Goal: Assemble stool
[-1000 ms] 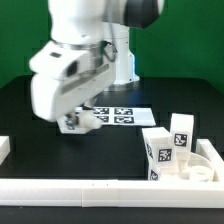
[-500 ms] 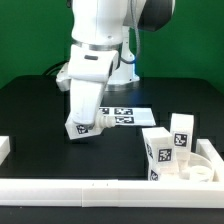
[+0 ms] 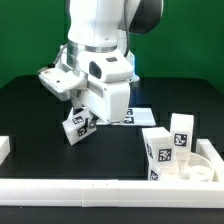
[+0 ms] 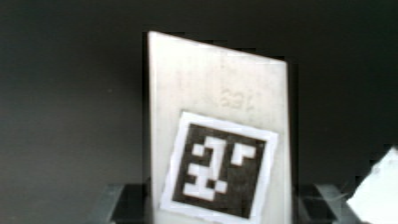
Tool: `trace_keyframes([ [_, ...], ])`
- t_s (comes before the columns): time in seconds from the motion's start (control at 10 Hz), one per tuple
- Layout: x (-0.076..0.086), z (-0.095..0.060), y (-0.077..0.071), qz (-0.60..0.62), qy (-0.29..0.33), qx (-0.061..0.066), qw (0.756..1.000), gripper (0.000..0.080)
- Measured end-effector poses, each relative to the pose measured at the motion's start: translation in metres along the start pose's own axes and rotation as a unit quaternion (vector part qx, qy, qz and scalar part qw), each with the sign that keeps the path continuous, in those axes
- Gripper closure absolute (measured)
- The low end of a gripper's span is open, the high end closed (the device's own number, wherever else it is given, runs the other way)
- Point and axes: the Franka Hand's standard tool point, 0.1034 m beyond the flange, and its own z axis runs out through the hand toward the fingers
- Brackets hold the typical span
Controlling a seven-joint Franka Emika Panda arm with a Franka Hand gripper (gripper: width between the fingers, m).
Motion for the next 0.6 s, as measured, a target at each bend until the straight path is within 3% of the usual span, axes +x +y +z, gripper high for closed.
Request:
trace_keyframes([
  [0.2, -0.002, 0.002, -0.005, -0.069, -0.007, 0.01, 0.998, 0.0476],
  [0.4, 0.003, 0.015, -0.014, -0.231, 0.018, 0.038, 0.972, 0.0476],
  [0.6, 0.001, 0.019, -0.014, -0.266, 0.018, 0.052, 0.962, 0.0476],
])
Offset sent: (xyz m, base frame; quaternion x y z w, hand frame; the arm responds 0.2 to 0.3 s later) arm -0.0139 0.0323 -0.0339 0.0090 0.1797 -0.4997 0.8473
